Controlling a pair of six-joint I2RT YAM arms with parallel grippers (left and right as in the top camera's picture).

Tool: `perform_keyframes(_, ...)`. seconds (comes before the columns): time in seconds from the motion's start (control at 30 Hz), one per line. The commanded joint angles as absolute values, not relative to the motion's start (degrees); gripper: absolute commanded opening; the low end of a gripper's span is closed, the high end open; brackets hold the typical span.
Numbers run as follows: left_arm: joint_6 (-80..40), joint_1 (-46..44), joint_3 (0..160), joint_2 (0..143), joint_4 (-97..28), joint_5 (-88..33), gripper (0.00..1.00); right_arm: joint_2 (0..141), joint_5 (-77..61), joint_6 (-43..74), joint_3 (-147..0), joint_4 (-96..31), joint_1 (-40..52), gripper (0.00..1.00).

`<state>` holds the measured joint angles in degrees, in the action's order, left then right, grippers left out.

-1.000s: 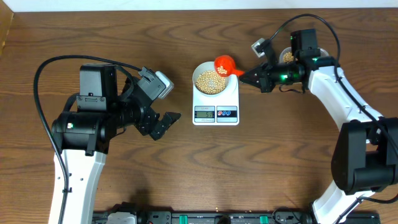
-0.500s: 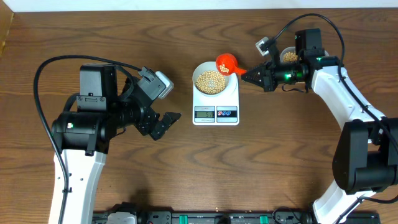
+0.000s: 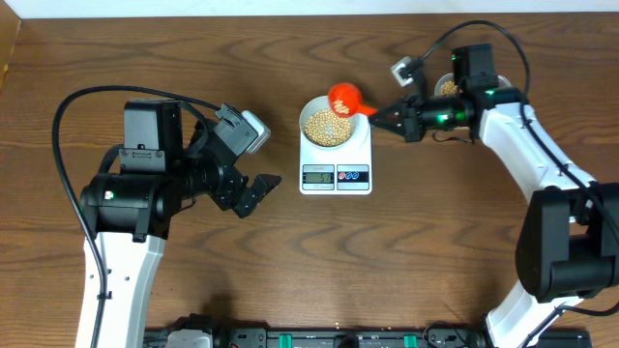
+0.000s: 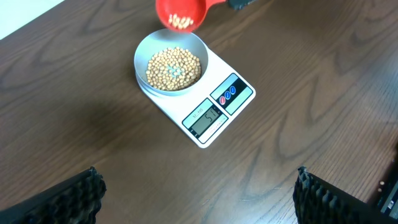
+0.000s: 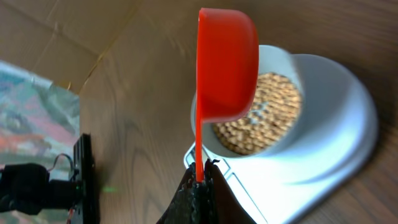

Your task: Scoop item into bowl and weigh 50g on scale

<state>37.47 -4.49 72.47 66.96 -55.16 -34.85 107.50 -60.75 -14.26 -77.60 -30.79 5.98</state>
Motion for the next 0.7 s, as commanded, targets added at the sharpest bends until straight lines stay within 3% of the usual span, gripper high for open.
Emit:
perform_keyframes(0.0, 37.21, -4.14, 74.11, 66.65, -55.22, -36.01, 0.99, 104.95, -62.70, -13.28, -77.58, -31.51, 1.65, 0.01)
perform_keyframes(0.37, 37.21, -4.14, 74.11, 66.65, -55.22, -36.01, 0.99, 96.53, -43.40, -18.44, -77.58, -40.12, -15.00, 0.01)
perform_keyframes(0.67, 37.21, -4.14, 74.11, 66.65, -55.22, -36.01, 0.99, 92.99, -11.09, -22.70, -77.58, -43.03, -11.66, 0.01)
